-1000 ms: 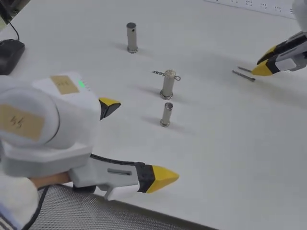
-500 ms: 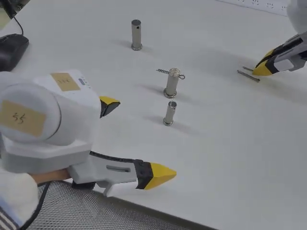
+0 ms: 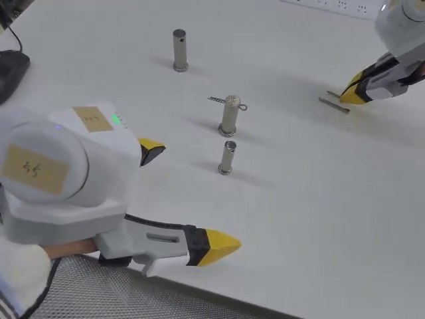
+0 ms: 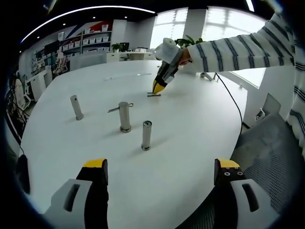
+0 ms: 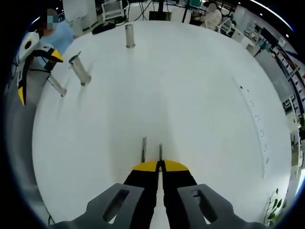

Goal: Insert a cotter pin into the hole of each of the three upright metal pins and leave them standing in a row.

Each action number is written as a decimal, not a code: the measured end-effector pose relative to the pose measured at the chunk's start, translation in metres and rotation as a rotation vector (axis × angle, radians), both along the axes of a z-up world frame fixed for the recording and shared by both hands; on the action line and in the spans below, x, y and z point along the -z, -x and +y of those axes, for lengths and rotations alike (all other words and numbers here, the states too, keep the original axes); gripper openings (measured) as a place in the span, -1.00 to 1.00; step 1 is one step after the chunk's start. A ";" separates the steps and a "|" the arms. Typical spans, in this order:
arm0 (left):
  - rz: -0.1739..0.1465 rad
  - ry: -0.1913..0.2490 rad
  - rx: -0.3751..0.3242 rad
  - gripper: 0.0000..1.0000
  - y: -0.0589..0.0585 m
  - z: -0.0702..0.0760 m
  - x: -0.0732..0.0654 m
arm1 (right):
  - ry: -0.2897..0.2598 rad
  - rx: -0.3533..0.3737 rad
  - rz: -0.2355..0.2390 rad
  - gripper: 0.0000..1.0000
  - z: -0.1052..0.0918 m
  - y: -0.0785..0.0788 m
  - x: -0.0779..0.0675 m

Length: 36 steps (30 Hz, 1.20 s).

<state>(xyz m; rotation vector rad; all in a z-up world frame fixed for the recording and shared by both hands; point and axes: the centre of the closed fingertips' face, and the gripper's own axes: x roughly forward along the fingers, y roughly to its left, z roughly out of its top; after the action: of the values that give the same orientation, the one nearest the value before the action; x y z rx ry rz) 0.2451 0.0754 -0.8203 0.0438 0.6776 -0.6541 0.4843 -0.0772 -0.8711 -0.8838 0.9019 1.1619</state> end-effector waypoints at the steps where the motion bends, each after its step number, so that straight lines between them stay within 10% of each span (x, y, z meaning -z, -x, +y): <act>1: 0.000 0.000 0.000 0.84 0.000 0.000 0.000 | 0.000 -0.004 -0.003 -0.93 0.000 0.000 0.000; 23: -0.012 0.001 -0.012 0.75 -0.002 0.004 -0.011 | -0.025 -0.050 -0.145 -0.97 -0.003 -0.005 -0.023; 36: 0.004 0.039 -0.020 0.43 -0.005 0.004 -0.021 | -0.030 -0.133 -0.283 -0.97 -0.004 0.029 -0.063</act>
<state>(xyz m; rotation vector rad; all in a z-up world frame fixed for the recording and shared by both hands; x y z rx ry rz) 0.2501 0.0798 -0.7997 -0.0007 0.6681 -0.6488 0.4557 -0.0807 -0.8081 -1.0659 0.6012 1.1257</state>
